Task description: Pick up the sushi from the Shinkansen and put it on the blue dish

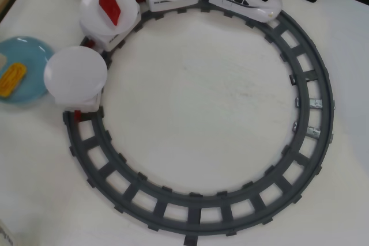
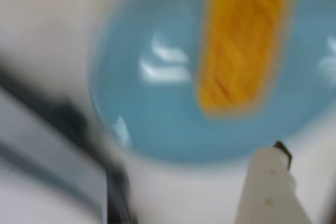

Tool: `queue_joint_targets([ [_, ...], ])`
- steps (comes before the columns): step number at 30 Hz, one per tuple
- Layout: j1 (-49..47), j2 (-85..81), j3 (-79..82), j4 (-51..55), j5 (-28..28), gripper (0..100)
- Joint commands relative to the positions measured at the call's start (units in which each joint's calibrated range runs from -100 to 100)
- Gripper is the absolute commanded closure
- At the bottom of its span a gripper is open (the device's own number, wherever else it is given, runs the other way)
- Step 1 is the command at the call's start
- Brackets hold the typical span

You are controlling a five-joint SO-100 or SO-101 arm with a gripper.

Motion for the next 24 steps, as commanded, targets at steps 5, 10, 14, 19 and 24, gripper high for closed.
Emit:
queue_joint_targets([
  [5,-1.4,-25.1,-2.8,5.8,-5.2,63],
  [10,-8.6,-40.0,5.8,8.7,-6.9,63],
  [14,-17.8,-53.1,18.4,8.1,-6.9,72],
  [19,-29.0,-66.1,33.2,7.7,-6.9,83],
  [24,-35.5,-76.4,53.4,5.0,-6.8,85],
])
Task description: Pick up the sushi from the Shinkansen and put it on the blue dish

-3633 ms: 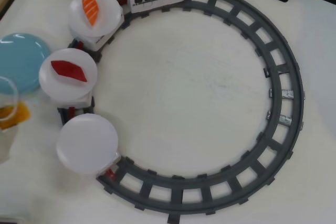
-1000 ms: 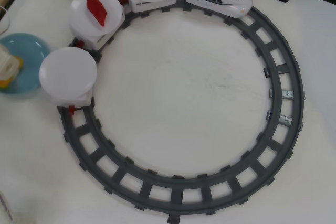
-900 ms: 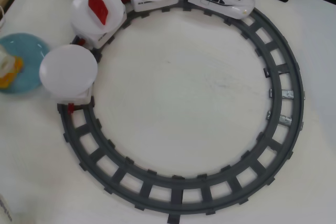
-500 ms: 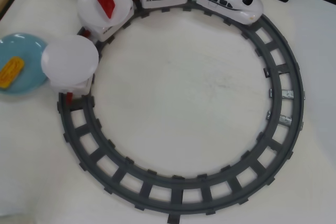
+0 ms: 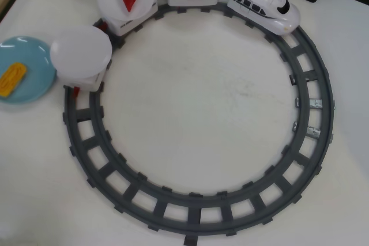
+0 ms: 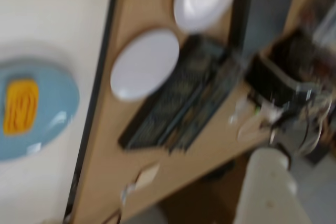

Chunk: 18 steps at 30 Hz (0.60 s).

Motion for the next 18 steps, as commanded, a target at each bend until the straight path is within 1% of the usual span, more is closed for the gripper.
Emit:
queue_joint_targets([
  [1,-3.7,-7.7,15.8,-3.6,-0.3,85],
  [5,-3.5,-18.0,35.2,-13.2,-0.4,85],
  [8,-0.7,-27.2,47.3,-19.9,-0.7,85],
  [10,1.9,-33.4,54.4,-24.1,-3.3,85],
  [14,4.9,-45.8,66.5,-29.5,-11.1,85],
  [16,4.4,-51.4,71.3,-29.4,-13.0,85],
  [18,3.6,-55.3,76.0,-28.0,-13.4,85],
])
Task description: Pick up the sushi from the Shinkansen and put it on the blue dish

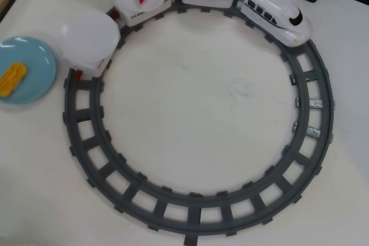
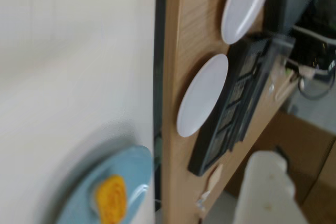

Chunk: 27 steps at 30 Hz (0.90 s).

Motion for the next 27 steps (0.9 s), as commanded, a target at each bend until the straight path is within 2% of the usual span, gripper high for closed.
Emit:
queue_joint_targets([
  [1,-1.2,-6.1,6.3,0.2,-1.8,85],
  [17,-7.9,-5.3,18.8,4.0,-1.8,85],
  [27,-8.1,-5.3,22.2,3.4,-1.8,85],
])
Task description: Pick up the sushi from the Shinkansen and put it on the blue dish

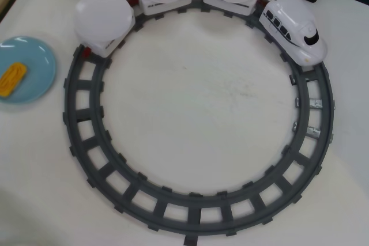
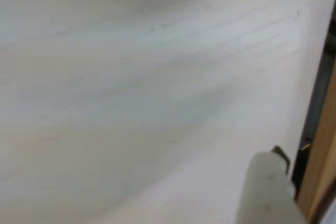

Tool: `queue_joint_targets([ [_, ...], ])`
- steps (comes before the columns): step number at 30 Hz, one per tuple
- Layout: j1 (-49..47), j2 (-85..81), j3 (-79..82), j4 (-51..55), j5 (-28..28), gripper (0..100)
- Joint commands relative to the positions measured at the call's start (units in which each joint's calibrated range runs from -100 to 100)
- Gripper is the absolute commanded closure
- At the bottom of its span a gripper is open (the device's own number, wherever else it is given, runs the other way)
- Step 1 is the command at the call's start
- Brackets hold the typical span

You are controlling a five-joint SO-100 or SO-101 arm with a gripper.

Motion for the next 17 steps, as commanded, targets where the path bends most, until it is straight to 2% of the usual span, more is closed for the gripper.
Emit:
queue_joint_targets([
  [1,-0.4,0.0,0.5,-0.3,-0.4,85],
  [17,-0.3,0.0,0.5,-0.3,0.0,85],
])
